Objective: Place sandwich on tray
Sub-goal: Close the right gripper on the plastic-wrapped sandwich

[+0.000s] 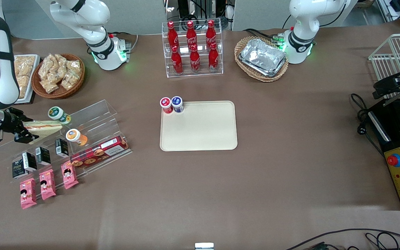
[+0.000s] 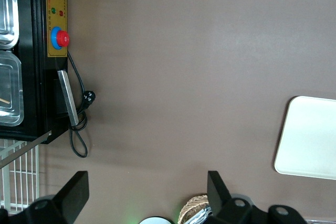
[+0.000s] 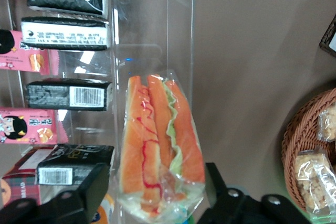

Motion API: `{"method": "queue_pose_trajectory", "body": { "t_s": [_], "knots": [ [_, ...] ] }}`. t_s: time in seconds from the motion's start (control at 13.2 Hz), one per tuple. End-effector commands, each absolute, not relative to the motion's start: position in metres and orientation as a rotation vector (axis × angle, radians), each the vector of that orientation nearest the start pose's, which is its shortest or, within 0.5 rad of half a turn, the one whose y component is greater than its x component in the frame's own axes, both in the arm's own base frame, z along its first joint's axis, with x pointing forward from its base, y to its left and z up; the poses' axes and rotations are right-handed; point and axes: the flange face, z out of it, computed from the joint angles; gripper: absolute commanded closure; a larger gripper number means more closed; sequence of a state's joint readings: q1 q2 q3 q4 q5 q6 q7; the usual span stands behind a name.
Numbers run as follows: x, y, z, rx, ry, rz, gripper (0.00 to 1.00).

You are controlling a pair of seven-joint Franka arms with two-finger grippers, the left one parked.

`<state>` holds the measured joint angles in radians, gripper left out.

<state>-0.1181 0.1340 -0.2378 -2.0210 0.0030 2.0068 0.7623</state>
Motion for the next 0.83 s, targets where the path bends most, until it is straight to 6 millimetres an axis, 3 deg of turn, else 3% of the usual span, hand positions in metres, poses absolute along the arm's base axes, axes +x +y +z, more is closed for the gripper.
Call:
{"method": "queue_pose_trajectory", "body": {
  "t_s": [0.0, 0.15, 0.23, 0.38, 0.76],
  "knots": [
    [0.523, -0.2, 0.375, -2.757, 1.621, 0.199, 0.28],
    [0.521, -0.201, 0.381, -2.786, 1.564, 0.199, 0.41],
    [0.52, -0.202, 0.386, -2.817, 1.496, 0.211, 0.61],
    [0.525, -0.204, 0.397, -2.84, 1.449, 0.183, 0.63],
    [0.559, -0.2, 0.463, -2.857, 1.426, 0.188, 0.63]
  ]
}}
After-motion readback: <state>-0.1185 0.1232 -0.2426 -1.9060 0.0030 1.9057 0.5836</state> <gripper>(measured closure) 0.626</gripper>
